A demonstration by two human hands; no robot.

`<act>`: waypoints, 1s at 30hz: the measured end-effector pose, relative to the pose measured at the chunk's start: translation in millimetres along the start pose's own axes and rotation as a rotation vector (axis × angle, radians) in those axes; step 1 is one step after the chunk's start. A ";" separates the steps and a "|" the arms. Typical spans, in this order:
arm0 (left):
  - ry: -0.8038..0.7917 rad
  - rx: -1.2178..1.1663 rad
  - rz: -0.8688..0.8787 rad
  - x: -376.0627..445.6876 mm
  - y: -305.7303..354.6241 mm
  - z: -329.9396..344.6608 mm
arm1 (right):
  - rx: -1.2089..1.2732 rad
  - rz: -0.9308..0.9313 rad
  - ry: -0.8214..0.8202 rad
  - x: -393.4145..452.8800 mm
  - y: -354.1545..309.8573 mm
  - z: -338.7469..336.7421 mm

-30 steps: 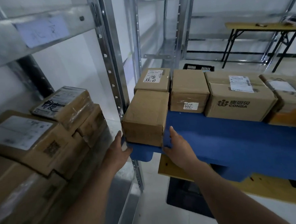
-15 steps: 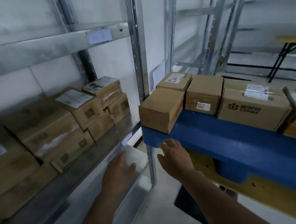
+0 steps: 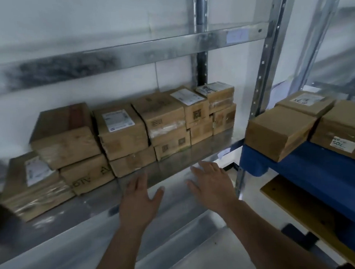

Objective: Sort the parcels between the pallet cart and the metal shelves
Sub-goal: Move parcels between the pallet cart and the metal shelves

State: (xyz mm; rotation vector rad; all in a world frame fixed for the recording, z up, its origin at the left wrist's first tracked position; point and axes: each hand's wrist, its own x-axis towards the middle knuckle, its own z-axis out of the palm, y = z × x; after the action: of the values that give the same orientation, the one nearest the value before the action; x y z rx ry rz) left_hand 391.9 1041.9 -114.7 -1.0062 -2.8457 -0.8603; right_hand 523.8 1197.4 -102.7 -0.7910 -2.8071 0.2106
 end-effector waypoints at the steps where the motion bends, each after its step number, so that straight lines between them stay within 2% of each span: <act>1: 0.014 -0.005 -0.016 0.9 -5.1 -7.1 | 0.001 -0.007 0.006 4.4 -7.3 -0.7; 4: 0.075 -0.019 -0.096 5.1 -27.7 -36.0 | 0.024 -0.071 0.055 20.6 -40.0 -2.7; 10: 0.207 0.032 -0.173 12.3 -80.2 -96.9 | 0.042 -0.191 0.024 63.7 -115.6 -7.3; 17: 0.373 -0.040 -0.261 48.1 -127.4 -162.3 | 0.097 -0.214 0.117 120.0 -188.6 -31.3; 22: 0.304 -0.119 -0.271 96.7 -146.6 -188.1 | 0.188 -0.162 0.110 162.8 -224.6 -41.5; 27: 0.203 -0.081 -0.259 137.2 -152.9 -202.9 | 0.192 -0.106 0.129 199.1 -252.7 -46.3; 30: 0.113 -0.069 -0.244 151.1 -157.9 -202.6 | 0.182 -0.070 0.038 214.1 -262.1 -43.8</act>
State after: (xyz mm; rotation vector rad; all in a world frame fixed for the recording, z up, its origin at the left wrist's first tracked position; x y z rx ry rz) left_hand 144.9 927.1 6.1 -0.5995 -2.8986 -1.0028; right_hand 226.1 1092.6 26.9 -0.6469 -2.7261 0.4282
